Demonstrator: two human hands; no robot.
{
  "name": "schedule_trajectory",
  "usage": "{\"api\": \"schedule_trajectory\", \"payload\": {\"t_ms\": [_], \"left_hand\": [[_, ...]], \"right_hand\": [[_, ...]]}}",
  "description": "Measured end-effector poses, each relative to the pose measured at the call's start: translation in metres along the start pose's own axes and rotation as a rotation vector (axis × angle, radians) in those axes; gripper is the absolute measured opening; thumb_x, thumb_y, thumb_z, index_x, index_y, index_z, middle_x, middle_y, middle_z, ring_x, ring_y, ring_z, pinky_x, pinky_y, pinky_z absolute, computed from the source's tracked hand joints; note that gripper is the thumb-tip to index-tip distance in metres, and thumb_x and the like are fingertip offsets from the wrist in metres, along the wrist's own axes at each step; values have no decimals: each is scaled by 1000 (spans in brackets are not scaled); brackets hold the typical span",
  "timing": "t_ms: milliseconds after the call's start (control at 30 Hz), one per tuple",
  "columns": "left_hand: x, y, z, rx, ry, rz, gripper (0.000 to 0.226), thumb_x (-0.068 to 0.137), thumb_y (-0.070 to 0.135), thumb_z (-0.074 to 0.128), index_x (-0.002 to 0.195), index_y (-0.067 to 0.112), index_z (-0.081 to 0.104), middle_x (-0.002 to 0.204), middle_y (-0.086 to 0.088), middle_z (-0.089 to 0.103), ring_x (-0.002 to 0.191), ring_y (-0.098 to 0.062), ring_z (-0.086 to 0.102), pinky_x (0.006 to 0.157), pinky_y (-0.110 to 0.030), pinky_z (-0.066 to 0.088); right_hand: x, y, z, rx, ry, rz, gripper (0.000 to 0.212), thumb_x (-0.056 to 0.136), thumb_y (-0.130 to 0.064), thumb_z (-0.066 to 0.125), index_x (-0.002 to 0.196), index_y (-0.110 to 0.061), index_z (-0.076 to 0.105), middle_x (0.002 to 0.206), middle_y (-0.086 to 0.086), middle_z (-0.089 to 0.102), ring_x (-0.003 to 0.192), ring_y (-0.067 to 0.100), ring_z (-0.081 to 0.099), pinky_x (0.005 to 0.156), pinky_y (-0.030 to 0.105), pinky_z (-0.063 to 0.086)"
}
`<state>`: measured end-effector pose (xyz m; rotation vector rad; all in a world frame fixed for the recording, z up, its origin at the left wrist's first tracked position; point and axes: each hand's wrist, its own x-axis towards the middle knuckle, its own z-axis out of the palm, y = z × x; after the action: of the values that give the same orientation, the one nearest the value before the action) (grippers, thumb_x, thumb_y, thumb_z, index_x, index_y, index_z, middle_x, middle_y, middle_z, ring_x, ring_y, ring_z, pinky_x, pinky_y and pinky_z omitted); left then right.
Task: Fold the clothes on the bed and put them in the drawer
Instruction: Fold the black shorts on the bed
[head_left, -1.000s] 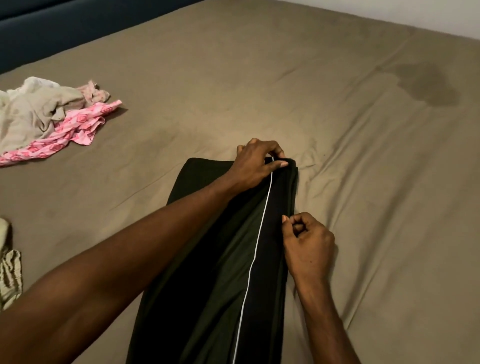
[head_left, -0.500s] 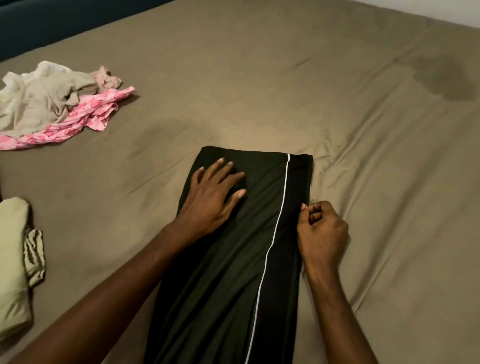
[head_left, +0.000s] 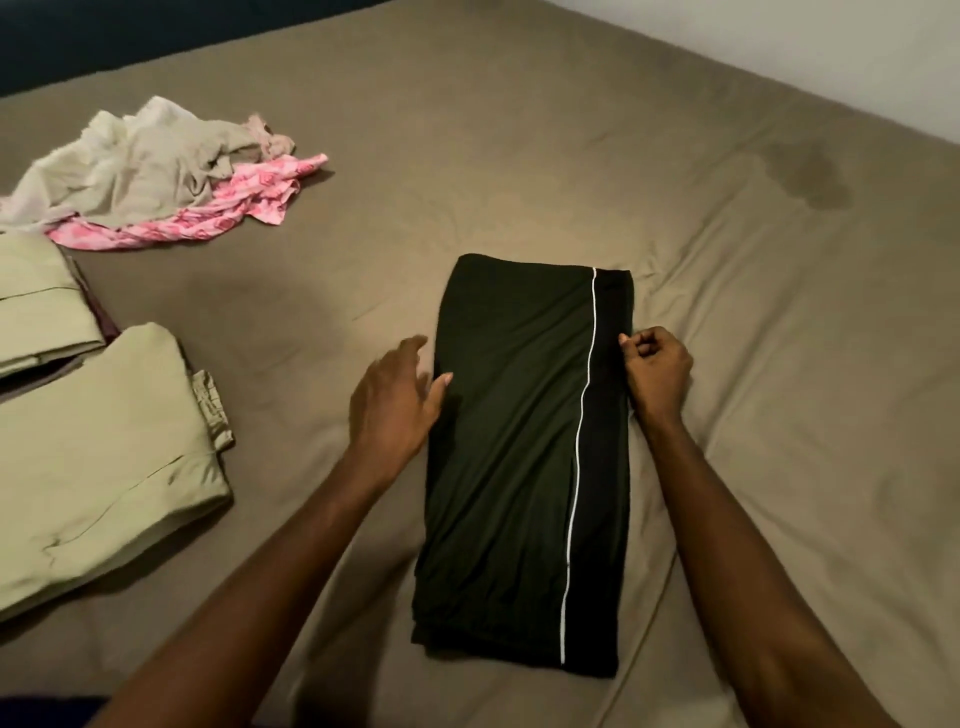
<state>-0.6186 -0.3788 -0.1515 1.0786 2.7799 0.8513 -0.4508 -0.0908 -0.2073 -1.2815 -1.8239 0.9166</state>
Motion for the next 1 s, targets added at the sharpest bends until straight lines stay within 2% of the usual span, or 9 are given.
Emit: {"api": "schedule_trajectory", "payload": {"t_ms": [67,133,267,333,467,567,700,833,1000], "left_hand": [[-45,-10,-10,-90,62,-121,47,91,57,67,121,22,62,100,3,73,92,-19,68,77,-37,56],[-76,-16,-11,-174,35,-225,40,84,63,71,98,25,66,80,11,69,78,-13,67,68,-31,54],[-105,-25,-13,-215,-8,-221,42,82,67,70,76,26,66,66,12,65,66,-10,63,62,-31,52],[-110,-21,-13,-184,-46,-197,44,82,70,67,74,27,67,67,12,65,65,-9,62,61,-29,51],[-112,-15,-8,-126,-32,-182,40,87,63,68,75,25,65,73,9,66,71,-17,63,63,-30,48],[-114,-14,-4,-104,-43,-162,31,92,51,67,80,23,64,80,4,68,78,-23,66,64,-32,46],[-118,-21,-8,-178,-12,-183,29,96,46,64,81,21,63,78,2,67,77,-25,64,61,-32,37],[-121,-28,-9,-194,-11,-166,31,96,47,64,78,23,62,73,5,63,70,-20,60,59,-31,39],[-133,-43,-13,-247,-65,-32,11,95,33,69,89,26,62,81,8,60,71,-13,57,67,-34,51]], "right_hand": [[-5,-8,-6,75,-26,56,22,89,-39,73,83,-18,68,75,3,69,66,14,63,70,51,60],[-15,-13,-16,150,-40,120,27,87,-41,75,90,-16,68,84,7,72,71,14,65,75,52,61],[-88,-34,-41,7,35,180,32,89,-45,70,87,-15,62,78,-1,66,79,25,67,70,39,52],[-141,-39,-58,-111,40,189,36,94,-44,67,80,-12,59,73,1,62,77,32,64,66,34,41],[-228,-39,-78,-345,-64,201,49,94,-57,62,72,-15,55,69,2,61,66,25,57,62,34,39],[-254,-29,-80,-536,-109,117,41,100,-47,57,75,-15,55,75,3,60,67,25,52,61,33,35],[-251,-23,-89,-494,-109,123,37,104,-36,57,72,-17,50,75,4,57,71,32,56,62,34,35],[-256,-19,-92,-538,-112,90,41,103,-35,58,68,-20,42,71,5,55,71,35,58,60,36,35],[-257,-20,-99,-556,-155,63,37,101,-34,61,71,-13,55,68,3,57,64,25,55,57,34,34]]}}
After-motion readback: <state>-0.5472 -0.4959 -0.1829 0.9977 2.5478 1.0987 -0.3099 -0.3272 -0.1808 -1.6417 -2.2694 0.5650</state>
